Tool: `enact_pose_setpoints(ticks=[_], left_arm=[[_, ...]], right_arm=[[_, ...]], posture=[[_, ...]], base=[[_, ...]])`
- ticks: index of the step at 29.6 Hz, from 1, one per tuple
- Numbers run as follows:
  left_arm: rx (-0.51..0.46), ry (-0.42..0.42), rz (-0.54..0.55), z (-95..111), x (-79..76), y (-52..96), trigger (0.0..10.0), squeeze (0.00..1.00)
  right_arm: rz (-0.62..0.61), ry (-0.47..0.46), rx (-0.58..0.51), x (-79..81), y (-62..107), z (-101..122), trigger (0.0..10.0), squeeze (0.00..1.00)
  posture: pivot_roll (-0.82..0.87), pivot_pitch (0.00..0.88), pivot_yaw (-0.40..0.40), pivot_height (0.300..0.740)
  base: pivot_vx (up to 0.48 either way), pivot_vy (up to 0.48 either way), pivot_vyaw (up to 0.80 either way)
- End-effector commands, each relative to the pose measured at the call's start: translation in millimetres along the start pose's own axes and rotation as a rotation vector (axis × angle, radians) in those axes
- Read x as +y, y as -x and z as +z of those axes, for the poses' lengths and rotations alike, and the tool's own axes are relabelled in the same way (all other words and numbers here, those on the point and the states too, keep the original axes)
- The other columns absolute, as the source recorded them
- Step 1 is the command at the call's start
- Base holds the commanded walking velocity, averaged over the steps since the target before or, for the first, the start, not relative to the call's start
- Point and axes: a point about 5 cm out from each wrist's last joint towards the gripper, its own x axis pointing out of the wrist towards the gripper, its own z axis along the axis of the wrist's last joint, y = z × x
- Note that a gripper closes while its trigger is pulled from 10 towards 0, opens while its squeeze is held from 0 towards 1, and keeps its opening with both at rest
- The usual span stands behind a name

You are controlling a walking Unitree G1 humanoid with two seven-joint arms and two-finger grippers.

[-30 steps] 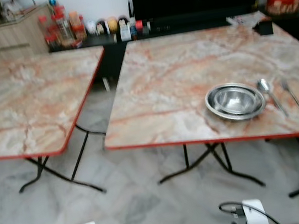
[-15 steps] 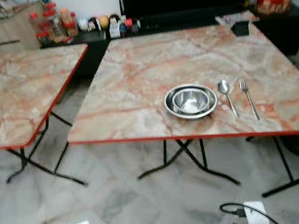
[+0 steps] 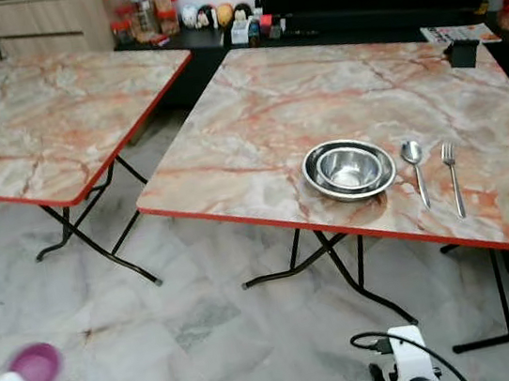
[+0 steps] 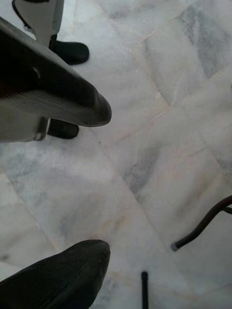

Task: Setting the table

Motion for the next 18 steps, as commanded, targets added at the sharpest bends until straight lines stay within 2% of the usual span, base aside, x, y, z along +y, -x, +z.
enact_pose_setpoints(ticks=[1,2,3,5,6,8,11,12,13,14,15,18], left_arm=[[-0.119,-0.004,0.015,26,-2.7,-11.3,10.0,0.0],[-0.161,0.011,0.02,38,-4.5,-16.1,10.0,0.0],[-0.253,0.053,0.006,66,-11.5,-26.9,10.0,0.0],[-0.383,0.076,-0.035,103,-21.2,-36.8,10.0,0.0],[-0.415,0.092,-0.046,114,-23.8,-39.6,10.0,0.0],[-0.466,0.182,-0.09,142,-32.9,-42.6,10.0,0.0],[-0.495,0.255,-0.262,168,-56.6,-37.5,10.0,0.0],[-0.488,0.346,-0.364,184,-71.0,-31.4,10.0,0.0],[-0.488,0.346,-0.364,184,-71.0,-31.4,10.0,0.0],[-0.465,0.446,-0.495,201,-88.2,-21.1,10.0,0.0],[-0.457,0.475,-0.578,209,-98.2,-13.9,10.0,0.0],[-0.414,0.537,-0.696,218,-113.3,-2.6,10.0,0.0]], right_arm=[[0.002,0.006,-0.006,-0.2,-0.6,4,10.0,0.0],[0.003,0.006,-0.007,-0.1,-0.7,5,10.0,0.0],[0.004,0.008,-0.009,0.0,-0.9,6,10.0,0.0],[0.004,0.006,-0.013,-0.8,-1.0,7,10.0,0.0],[0.003,0.005,-0.014,-0.9,-1.0,7,10.0,0.0],[0.001,-0.004,-0.018,-1.0,-1.1,7,10.0,0.0],[-0.006,-0.014,-0.022,-1.5,-1.0,8,10.0,0.0],[-0.007,-0.015,-0.021,-1.5,-1.0,8,10.0,0.0],[-0.007,-0.015,-0.021,-1.5,-1.0,8,10.0,0.0],[-0.007,-0.017,-0.02,-1.6,-0.9,7,10.0,0.0],[-0.007,-0.022,-0.019,-1.3,-0.9,6,10.0,0.0],[-0.005,-0.02,-0.016,0.1,-0.8,5,10.0,0.0]], posture=[[0.1,0.0,-0.065,0.74],[0.1,0.0,-0.069,0.74],[0.1,0.0,-0.07,0.74],[0.1,0.0,-0.07,0.74],[0.1,0.0,-0.066,0.74],[0.09,0.0,-0.062,0.74],[0.09,0.0,-0.059,0.74],[0.09,0.0,-0.058,0.74],[0.09,0.0,-0.058,0.74],[0.09,0.0,-0.056,0.74],[0.09,0.0,-0.056,0.74],[0.08,0.0,-0.052,0.74]], base=[[0.0,0.0,0.0],[0.0,0.0,0.0],[0.0,0.0,0.0],[0.0,0.0,0.0],[0.0,0.0,0.0],[0.0,0.0,0.0],[0.0,0.0,0.0],[0.0,0.0,0.0],[0.0,0.0,0.0],[0.0,0.0,0.0],[0.0,0.0,0.0],[0.0,0.0,0.0]])
